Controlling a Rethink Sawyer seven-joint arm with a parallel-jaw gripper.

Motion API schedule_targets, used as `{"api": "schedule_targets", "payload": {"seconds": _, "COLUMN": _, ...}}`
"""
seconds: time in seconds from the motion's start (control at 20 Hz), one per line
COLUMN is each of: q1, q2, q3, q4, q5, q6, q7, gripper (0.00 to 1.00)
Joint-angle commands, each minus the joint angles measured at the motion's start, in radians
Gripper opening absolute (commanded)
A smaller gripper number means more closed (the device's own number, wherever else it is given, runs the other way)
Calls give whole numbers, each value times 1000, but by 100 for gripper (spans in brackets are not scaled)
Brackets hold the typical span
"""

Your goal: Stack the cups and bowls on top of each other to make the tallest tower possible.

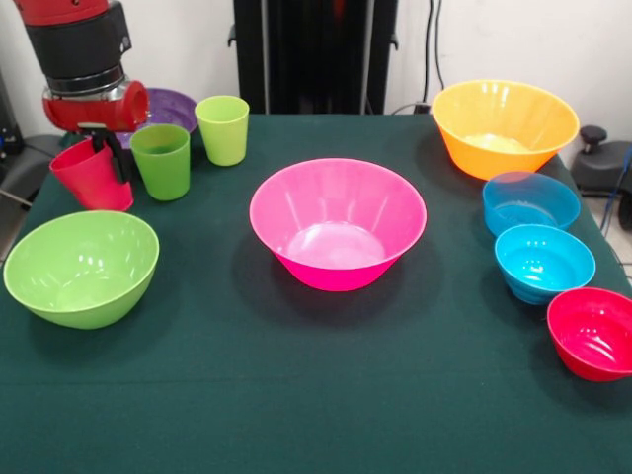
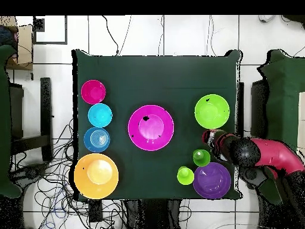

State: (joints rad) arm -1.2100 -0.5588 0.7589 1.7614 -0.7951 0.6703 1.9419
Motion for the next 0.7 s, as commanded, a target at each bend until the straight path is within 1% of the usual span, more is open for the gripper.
{"api": "schedule_targets", "payload": {"seconds": 0.05, "q1": 70, "q2": -27, "q3": -24, "q4": 4, "q5": 11, "q6": 130, "q7": -184, "gripper": 0}}
{"api": "schedule_targets", "payload": {"seconds": 0.5, "q1": 83, "q2": -44, "q3": -28, "q4": 15, "q5": 26, "q6": 143, "q7": -168, "gripper": 0}}
{"api": "schedule_targets", "payload": {"seconds": 0.7, "q1": 96, "q2": -56, "q3": -33, "q4": 28, "q5": 35, "q6": 143, "q7": -144, "gripper": 0}}
